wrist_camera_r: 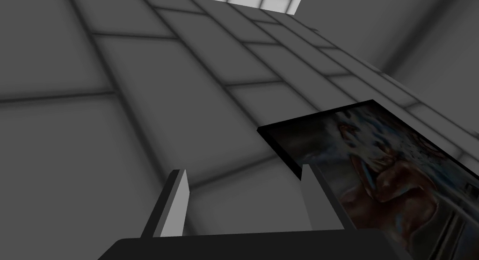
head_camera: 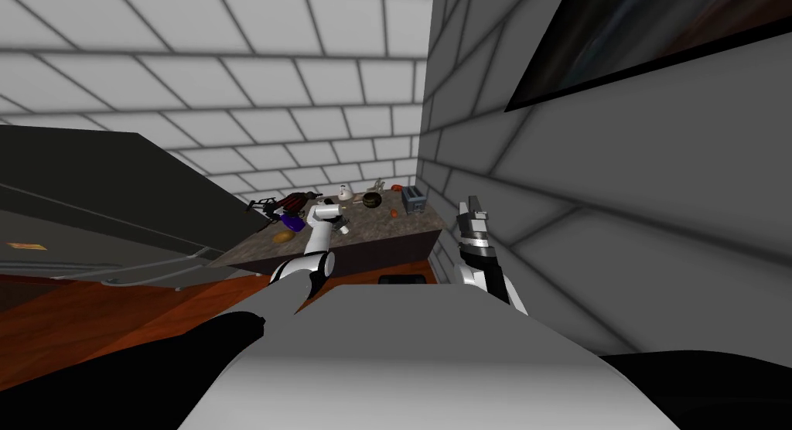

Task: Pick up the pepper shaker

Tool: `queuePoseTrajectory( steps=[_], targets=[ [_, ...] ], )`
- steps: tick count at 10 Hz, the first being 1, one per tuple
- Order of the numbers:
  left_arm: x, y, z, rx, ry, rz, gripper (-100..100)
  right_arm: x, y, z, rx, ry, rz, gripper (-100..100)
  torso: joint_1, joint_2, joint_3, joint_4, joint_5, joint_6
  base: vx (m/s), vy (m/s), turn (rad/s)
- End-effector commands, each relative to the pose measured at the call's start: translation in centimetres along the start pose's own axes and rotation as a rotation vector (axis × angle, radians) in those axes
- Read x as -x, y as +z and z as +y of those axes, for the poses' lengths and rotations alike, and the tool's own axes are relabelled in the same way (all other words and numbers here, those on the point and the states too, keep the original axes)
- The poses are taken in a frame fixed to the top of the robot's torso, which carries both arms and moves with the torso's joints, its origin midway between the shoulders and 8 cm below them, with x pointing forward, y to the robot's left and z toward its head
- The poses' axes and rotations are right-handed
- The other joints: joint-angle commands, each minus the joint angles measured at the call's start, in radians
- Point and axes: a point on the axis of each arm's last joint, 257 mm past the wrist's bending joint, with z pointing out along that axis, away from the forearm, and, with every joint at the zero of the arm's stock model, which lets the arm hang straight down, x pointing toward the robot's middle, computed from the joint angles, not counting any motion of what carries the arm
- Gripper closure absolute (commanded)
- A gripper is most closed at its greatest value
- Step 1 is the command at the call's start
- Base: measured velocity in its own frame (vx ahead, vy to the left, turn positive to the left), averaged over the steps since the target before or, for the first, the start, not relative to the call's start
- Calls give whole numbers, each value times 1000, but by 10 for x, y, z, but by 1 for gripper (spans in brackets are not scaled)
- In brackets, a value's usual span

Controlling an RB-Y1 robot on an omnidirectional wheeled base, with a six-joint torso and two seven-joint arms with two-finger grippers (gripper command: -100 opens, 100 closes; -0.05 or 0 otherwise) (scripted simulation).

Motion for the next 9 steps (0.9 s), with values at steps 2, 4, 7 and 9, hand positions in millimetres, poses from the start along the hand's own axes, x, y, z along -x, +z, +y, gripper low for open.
queuePoseTrajectory(
  steps=[2, 4, 7, 9],
  targets=[
    [-5, 9, 0, 0, -3, -2, -100, 0, 0, 0, 0, 0, 0, 0, -1, 2, 1, 1, 0, 0, 10, 12, -10],
    [-10, 18, -1, 0, -5, -3, -100, 0, 0, 0, 0, 0, 0, 0, 1, 3, 2, 1, 0, 0, 14, 41, -20],
    [-8, 14, -1, 0, -5, -3, 100, 0, 0, 0, 0, 0, 0, 0, -1, 3, 2, 1, 0, 0, 3, 6, -2],
    [-8, 14, -1, 0, -4, -3, 100, 0, 0, 0, 0, 0, 0, 0, -2, 3, 2, 1, 0, 0, 0, 0, 0]
  ],
)
